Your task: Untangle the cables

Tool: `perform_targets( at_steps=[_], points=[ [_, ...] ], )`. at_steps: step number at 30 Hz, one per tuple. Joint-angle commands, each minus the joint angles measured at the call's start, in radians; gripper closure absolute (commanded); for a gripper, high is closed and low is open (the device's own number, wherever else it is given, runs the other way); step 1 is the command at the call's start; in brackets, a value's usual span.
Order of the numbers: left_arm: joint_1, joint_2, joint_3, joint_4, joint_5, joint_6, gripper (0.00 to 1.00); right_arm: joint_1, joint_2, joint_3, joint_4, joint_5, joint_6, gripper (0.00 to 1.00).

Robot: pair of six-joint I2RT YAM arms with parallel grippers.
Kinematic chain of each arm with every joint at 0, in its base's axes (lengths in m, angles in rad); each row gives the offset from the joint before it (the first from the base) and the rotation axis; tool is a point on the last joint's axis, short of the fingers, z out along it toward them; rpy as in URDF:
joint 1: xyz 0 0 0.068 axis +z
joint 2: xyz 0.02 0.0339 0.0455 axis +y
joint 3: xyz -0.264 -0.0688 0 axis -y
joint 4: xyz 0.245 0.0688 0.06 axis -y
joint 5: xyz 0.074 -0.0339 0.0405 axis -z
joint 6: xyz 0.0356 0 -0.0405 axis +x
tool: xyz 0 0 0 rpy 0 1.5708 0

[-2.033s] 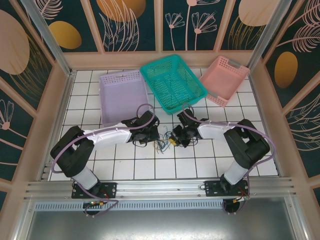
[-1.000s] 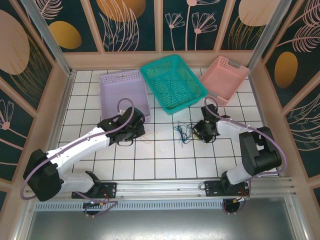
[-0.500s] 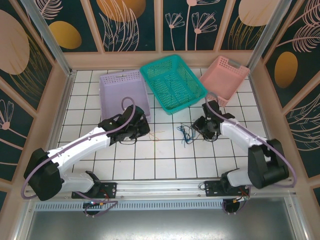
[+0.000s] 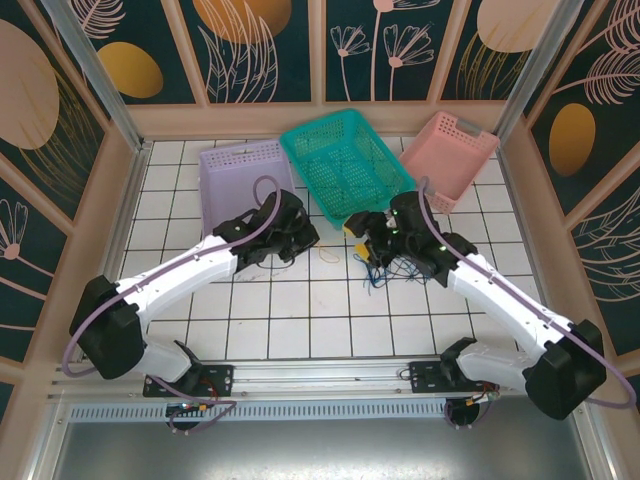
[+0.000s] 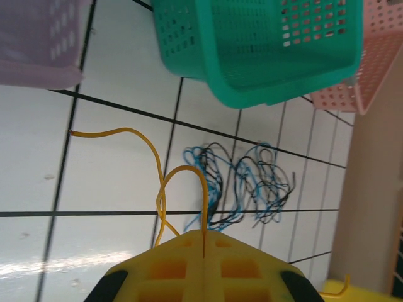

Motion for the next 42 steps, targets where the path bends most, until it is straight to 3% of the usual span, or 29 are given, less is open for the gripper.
perform_targets(
  at_steps=[1,10,13,14,17,20,22,28,35,42],
  points=[
    [0.002,0.030,0.038,0.044,0.056,-0.072,1.00,0.014,0.033,-0.006,0.105,-0.001,0.150,0.39],
    [0.003,0.040,0.052,0.077,0.089,-0.088,1.00,0.027,0.107,0.020,0.096,0.059,0.168,0.74],
    [0.003,0.039,0.054,0.080,0.097,-0.088,1.00,0.022,0.112,0.015,0.117,0.077,0.176,0.98],
    [0.002,0.037,0.053,0.080,0.098,-0.089,1.00,0.022,0.112,0.018,0.115,0.083,0.177,1.00],
    [0.002,0.018,0.054,0.059,0.075,-0.099,0.96,0.023,0.105,0.041,0.091,0.094,0.163,1.00],
    [0.014,-0.013,0.063,0.033,0.047,-0.120,0.50,0.022,0.088,0.050,0.068,0.088,0.154,1.00],
    [0.032,-0.040,0.068,0.009,0.026,-0.144,0.35,0.020,0.074,0.048,0.060,0.083,0.155,1.00],
    [0.088,-0.098,0.020,0.021,0.031,-0.233,0.31,0.013,0.060,0.054,0.059,0.085,0.157,1.00],
    [0.104,-0.051,-0.021,0.116,0.097,-0.282,0.31,0.010,0.060,0.077,0.066,0.057,0.155,1.00],
    [0.114,0.007,-0.031,0.156,0.087,-0.301,0.37,0.010,0.045,0.083,0.083,0.038,0.168,1.00]
  ],
)
